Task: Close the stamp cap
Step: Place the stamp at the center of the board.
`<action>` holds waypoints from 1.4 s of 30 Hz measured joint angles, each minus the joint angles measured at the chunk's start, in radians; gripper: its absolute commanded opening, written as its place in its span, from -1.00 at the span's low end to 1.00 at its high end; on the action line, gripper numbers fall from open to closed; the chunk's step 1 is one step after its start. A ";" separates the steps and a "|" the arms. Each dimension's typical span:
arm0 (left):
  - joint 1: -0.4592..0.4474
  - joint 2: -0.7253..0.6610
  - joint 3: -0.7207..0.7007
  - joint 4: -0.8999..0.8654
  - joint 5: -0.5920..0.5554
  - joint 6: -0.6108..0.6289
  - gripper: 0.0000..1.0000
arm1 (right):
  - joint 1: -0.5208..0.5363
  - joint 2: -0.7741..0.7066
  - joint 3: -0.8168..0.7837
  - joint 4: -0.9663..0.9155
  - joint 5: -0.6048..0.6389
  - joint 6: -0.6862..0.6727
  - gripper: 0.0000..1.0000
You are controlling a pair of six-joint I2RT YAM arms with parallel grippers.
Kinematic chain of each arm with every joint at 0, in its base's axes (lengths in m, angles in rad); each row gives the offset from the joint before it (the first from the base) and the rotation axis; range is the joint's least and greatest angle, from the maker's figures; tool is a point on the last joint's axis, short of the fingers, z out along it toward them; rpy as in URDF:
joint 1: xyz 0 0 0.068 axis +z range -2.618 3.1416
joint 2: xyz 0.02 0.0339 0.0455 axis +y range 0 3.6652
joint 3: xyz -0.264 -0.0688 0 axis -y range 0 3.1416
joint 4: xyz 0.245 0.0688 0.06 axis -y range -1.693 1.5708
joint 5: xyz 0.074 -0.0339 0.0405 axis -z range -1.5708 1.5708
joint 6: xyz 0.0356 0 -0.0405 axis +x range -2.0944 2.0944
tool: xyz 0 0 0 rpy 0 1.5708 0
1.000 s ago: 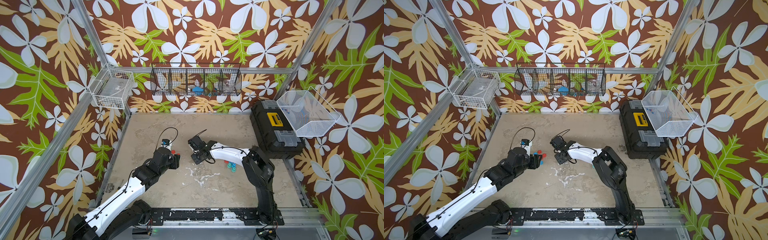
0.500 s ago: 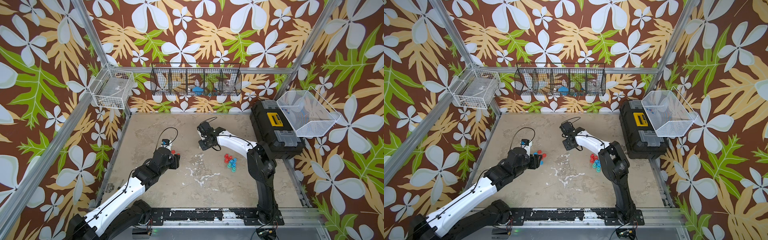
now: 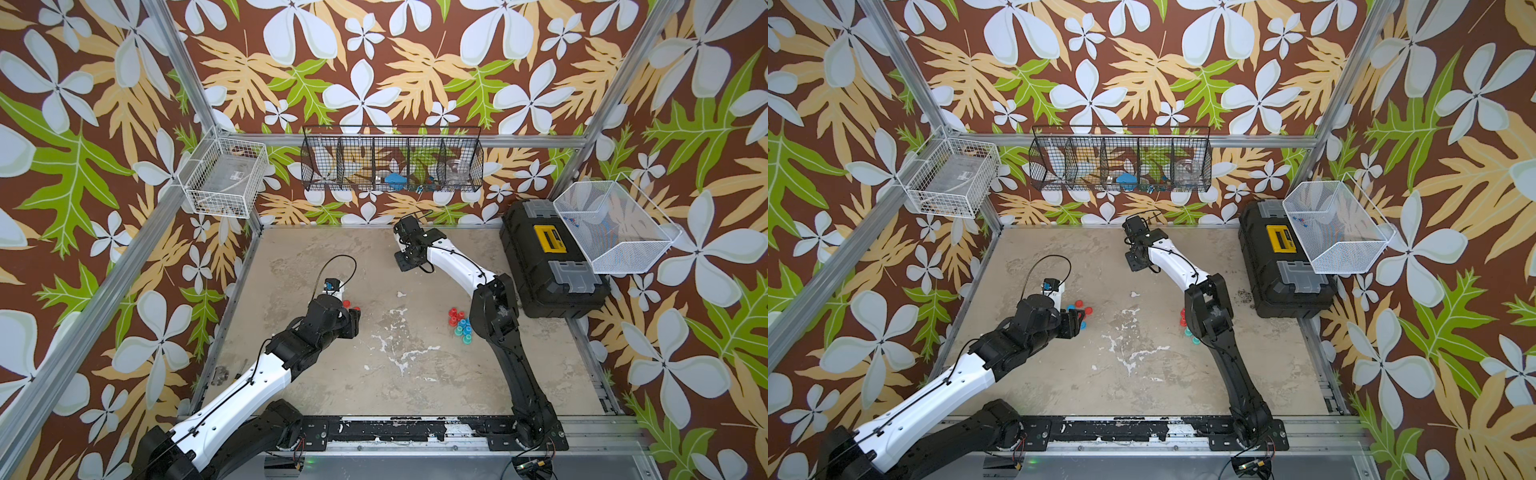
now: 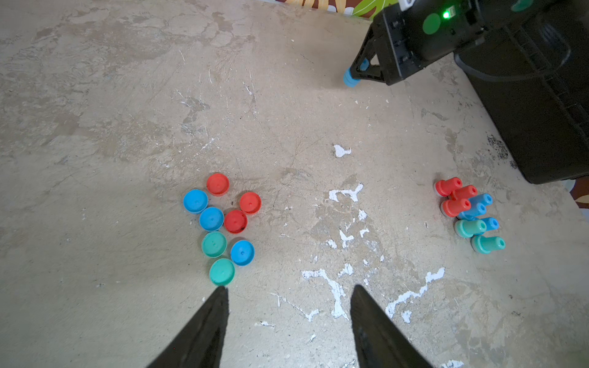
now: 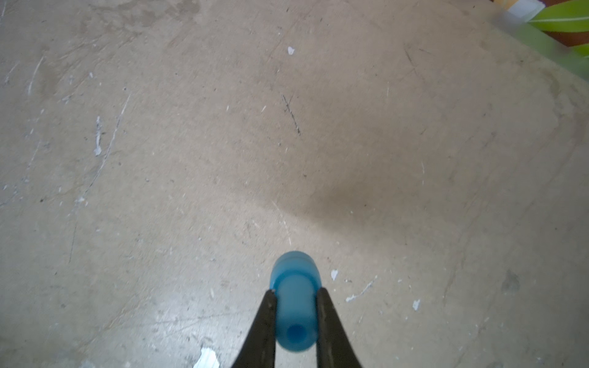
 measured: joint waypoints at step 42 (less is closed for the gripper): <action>0.000 0.013 0.000 0.000 0.003 0.000 0.26 | -0.046 0.103 0.089 -0.042 -0.022 -0.004 -0.76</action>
